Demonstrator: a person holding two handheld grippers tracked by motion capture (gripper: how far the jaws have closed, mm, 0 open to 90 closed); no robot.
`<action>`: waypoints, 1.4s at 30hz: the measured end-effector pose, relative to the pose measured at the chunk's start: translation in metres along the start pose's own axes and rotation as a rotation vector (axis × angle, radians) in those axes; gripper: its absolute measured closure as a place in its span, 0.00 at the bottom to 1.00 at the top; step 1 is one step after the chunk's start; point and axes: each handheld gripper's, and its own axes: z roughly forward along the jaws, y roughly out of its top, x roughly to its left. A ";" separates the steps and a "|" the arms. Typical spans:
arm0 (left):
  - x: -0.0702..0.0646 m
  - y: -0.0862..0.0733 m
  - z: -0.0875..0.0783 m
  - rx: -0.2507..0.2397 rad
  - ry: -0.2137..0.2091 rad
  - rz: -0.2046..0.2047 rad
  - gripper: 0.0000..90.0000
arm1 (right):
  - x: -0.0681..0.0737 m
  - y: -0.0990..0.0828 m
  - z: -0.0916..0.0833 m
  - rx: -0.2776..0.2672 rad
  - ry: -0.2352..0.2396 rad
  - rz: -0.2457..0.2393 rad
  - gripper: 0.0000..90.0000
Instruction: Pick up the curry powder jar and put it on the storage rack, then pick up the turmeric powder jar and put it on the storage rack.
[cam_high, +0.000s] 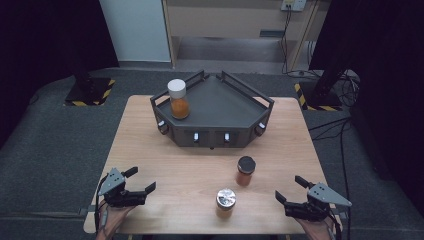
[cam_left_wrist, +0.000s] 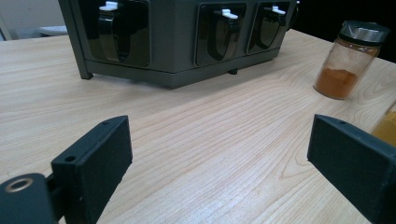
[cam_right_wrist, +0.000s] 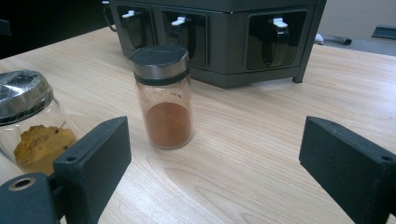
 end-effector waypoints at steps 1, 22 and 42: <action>0.000 0.000 0.000 0.001 -0.002 0.001 0.06 | 0.000 0.000 0.000 0.000 0.000 -0.001 0.10; 0.001 0.002 0.003 0.013 -0.031 0.019 0.05 | 0.001 0.000 -0.001 -0.001 0.006 -0.007 0.10; 0.001 0.002 0.005 0.024 -0.040 0.027 0.06 | 0.001 0.006 -0.003 -0.033 0.036 -0.010 0.11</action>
